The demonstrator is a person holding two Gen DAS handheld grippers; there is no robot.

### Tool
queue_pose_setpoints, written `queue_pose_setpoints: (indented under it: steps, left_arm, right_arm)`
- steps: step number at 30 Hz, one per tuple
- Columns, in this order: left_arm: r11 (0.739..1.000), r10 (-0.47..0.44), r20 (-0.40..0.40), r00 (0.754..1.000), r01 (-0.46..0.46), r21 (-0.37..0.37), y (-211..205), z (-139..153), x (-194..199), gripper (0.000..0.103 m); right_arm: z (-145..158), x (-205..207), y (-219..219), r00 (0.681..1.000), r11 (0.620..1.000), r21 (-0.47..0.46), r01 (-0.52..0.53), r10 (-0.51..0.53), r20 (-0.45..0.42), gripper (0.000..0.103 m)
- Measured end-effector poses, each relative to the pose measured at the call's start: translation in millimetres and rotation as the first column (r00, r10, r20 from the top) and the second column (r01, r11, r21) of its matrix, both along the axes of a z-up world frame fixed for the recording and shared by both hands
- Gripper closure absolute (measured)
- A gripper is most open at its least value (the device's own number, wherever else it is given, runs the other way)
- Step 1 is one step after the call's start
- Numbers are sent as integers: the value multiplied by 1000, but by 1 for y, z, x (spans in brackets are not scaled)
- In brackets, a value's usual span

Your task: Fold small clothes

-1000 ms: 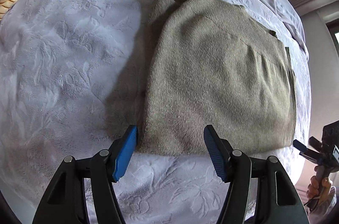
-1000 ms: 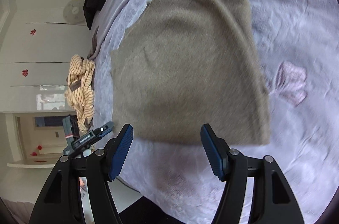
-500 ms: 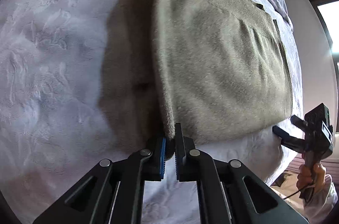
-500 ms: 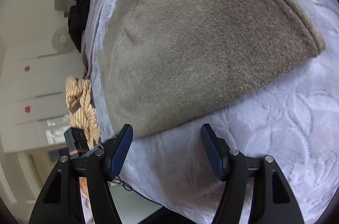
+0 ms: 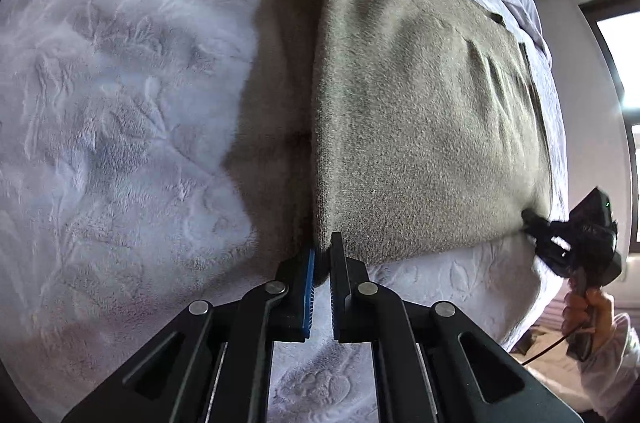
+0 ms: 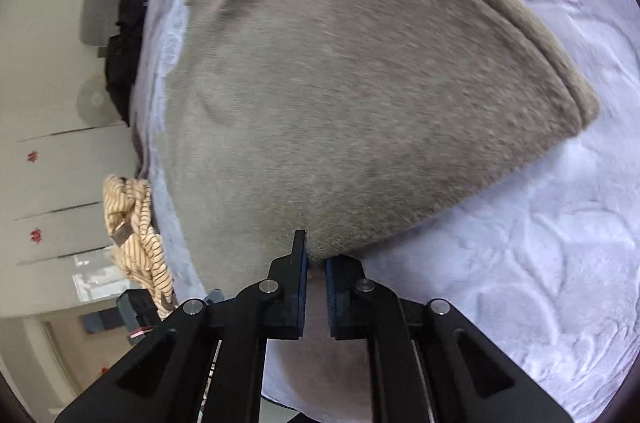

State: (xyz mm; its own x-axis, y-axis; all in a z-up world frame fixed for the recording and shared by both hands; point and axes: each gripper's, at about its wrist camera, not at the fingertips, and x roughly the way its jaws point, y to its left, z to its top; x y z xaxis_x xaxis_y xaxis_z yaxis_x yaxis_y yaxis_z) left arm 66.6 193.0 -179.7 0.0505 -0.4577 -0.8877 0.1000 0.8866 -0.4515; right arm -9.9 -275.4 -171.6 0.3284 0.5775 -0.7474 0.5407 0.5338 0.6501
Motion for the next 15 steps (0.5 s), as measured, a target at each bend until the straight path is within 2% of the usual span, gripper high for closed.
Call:
queue_pose_setpoints:
  steps: [3, 4, 5, 6, 7, 11, 15]
  left_arm:
    - [999, 29, 13, 999, -29, 12, 5, 6, -3, 94]
    - [999, 32, 17, 999, -32, 27, 6, 7, -4, 88]
    - [997, 36, 21, 999, -37, 70, 6, 9, -4, 68]
    - [993, 40, 27, 999, -43, 108, 8, 9, -6, 52]
    - [990, 46, 39, 998, -50, 129, 11, 10, -8, 52]
    - [988, 75, 39, 996, -79, 131, 18, 16, -13, 52]
    - [992, 80, 81, 993, -88, 96, 14, 33, -14, 52]
  right_arm:
    - [-4, -3, -2, 1000, 1000, 2, 4, -4, -6, 93]
    - [-2, -3, -3, 1000, 1000, -6, -8, 8, -7, 92]
    - [-1, -3, -3, 1000, 1000, -16, -20, 20, -10, 92]
    - [1, -3, -3, 999, 999, 3, -34, 34, -6, 92]
    - [3, -2, -3, 999, 999, -8, -49, 49, -7, 91]
    - [10, -2, -1, 996, 995, -43, -92, 92, -15, 91]
    - [22, -6, 2, 988, 983, -94, -156, 154, -26, 91]
